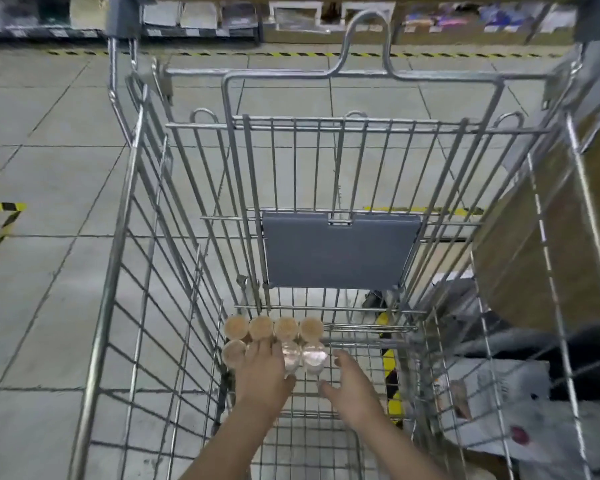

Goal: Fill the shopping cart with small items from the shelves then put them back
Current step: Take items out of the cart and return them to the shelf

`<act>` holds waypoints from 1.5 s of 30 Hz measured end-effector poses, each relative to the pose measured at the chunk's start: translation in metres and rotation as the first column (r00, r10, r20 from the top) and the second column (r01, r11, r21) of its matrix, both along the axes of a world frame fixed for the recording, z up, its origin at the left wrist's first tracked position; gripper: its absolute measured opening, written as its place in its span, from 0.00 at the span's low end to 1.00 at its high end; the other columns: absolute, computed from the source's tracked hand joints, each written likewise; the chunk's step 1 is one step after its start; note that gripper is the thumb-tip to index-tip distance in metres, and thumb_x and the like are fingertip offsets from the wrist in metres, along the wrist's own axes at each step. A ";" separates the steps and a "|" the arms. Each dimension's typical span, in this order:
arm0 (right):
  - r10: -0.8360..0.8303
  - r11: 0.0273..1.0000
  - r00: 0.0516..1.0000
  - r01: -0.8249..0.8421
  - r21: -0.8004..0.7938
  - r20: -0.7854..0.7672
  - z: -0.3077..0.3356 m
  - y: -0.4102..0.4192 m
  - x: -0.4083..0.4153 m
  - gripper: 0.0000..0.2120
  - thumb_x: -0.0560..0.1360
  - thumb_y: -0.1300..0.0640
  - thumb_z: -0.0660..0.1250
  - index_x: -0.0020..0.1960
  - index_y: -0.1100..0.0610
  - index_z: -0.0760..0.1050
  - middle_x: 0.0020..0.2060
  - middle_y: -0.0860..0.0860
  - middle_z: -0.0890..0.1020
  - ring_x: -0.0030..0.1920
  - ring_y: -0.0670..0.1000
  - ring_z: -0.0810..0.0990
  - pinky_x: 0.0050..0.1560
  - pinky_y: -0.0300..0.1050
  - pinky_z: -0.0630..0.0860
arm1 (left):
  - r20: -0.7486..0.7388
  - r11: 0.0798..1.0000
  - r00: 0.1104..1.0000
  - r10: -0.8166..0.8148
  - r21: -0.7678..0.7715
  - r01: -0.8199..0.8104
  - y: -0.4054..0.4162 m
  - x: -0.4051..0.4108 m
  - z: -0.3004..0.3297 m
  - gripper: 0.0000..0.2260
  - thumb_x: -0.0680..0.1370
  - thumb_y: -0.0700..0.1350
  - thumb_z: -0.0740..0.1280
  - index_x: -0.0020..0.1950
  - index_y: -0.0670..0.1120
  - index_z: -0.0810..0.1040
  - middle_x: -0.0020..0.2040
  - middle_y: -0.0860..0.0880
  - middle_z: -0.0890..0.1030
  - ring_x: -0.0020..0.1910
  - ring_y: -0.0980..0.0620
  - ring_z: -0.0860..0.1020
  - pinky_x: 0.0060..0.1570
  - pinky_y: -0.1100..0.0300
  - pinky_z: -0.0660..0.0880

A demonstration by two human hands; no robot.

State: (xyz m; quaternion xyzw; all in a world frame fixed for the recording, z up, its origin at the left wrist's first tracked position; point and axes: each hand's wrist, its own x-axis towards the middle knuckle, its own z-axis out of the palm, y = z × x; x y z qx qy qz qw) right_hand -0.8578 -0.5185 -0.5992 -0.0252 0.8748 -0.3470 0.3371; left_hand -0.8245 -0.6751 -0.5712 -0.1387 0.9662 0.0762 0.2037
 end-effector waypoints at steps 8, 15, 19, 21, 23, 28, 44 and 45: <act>-0.009 0.995 0.996 0.000 -0.100 -0.093 -0.036 -0.016 -0.012 0.27 0.73 0.53 0.71 0.69 0.49 0.66 0.60 0.43 0.76 0.59 0.45 0.75 0.57 0.40 0.73 | -0.075 0.998 0.997 0.030 -0.051 -0.034 0.001 -0.003 -0.037 0.28 0.78 0.56 0.61 0.74 0.46 0.59 0.71 0.46 0.64 0.71 0.46 0.61 0.71 0.52 0.58; -0.025 0.992 0.981 0.001 -0.123 -0.190 -0.031 -0.008 -0.008 0.22 0.71 0.51 0.73 0.63 0.44 0.71 0.56 0.39 0.77 0.56 0.42 0.76 0.53 0.41 0.74 | -0.163 0.999 0.986 0.036 -0.004 -0.037 -0.004 -0.004 -0.042 0.24 0.71 0.59 0.70 0.62 0.46 0.75 0.60 0.47 0.74 0.62 0.45 0.71 0.63 0.51 0.68; -0.164 0.976 0.966 0.130 -0.172 -0.199 -0.017 0.009 -0.006 0.18 0.69 0.49 0.74 0.56 0.42 0.72 0.48 0.39 0.80 0.50 0.40 0.77 0.48 0.43 0.76 | -0.311 0.997 0.950 0.022 0.076 0.002 -0.003 -0.002 -0.031 0.22 0.63 0.58 0.76 0.50 0.47 0.79 0.50 0.50 0.77 0.52 0.47 0.77 0.49 0.53 0.77; -0.248 0.953 0.954 0.210 -0.216 -0.169 -0.005 0.020 -0.007 0.17 0.69 0.52 0.75 0.53 0.42 0.72 0.46 0.40 0.81 0.49 0.39 0.78 0.48 0.42 0.76 | -0.386 0.983 0.917 0.103 0.182 -0.034 0.001 -0.001 -0.014 0.21 0.69 0.60 0.71 0.55 0.49 0.76 0.53 0.53 0.76 0.56 0.50 0.74 0.51 0.57 0.74; -0.370 0.900 0.920 0.320 -0.296 -0.132 0.011 0.030 -0.008 0.18 0.70 0.58 0.75 0.52 0.43 0.73 0.46 0.42 0.82 0.49 0.39 0.79 0.52 0.43 0.76 | -0.430 0.933 0.866 0.255 0.345 -0.103 0.006 0.001 0.005 0.20 0.72 0.60 0.69 0.57 0.51 0.73 0.52 0.55 0.76 0.53 0.54 0.74 0.41 0.61 0.71; -0.573 0.757 0.809 0.459 -0.465 -0.134 0.071 0.040 0.004 0.18 0.70 0.64 0.74 0.52 0.46 0.74 0.48 0.43 0.81 0.49 0.40 0.79 0.53 0.40 0.74 | -0.323 0.612 0.664 0.674 0.748 -0.258 0.027 0.012 0.072 0.19 0.70 0.53 0.75 0.54 0.54 0.70 0.48 0.59 0.78 0.48 0.59 0.78 0.45 0.61 0.75; -0.666 0.498 0.746 0.439 -0.748 -0.005 0.298 0.042 0.153 0.16 0.71 0.52 0.69 0.59 0.47 0.77 0.52 0.39 0.83 0.52 0.38 0.80 0.46 0.32 0.75 | -0.126 0.156 0.676 0.726 0.988 0.017 0.003 0.151 0.307 0.13 0.71 0.46 0.71 0.55 0.51 0.78 0.48 0.47 0.83 0.48 0.46 0.80 0.44 0.55 0.73; -0.660 0.496 0.751 0.439 -0.749 0.003 0.313 0.041 0.166 0.19 0.69 0.48 0.71 0.60 0.46 0.77 0.53 0.40 0.83 0.53 0.39 0.80 0.47 0.34 0.75 | -0.118 0.141 0.691 0.713 0.990 0.024 -0.001 0.165 0.321 0.17 0.66 0.50 0.72 0.53 0.51 0.79 0.46 0.48 0.83 0.47 0.45 0.80 0.44 0.54 0.73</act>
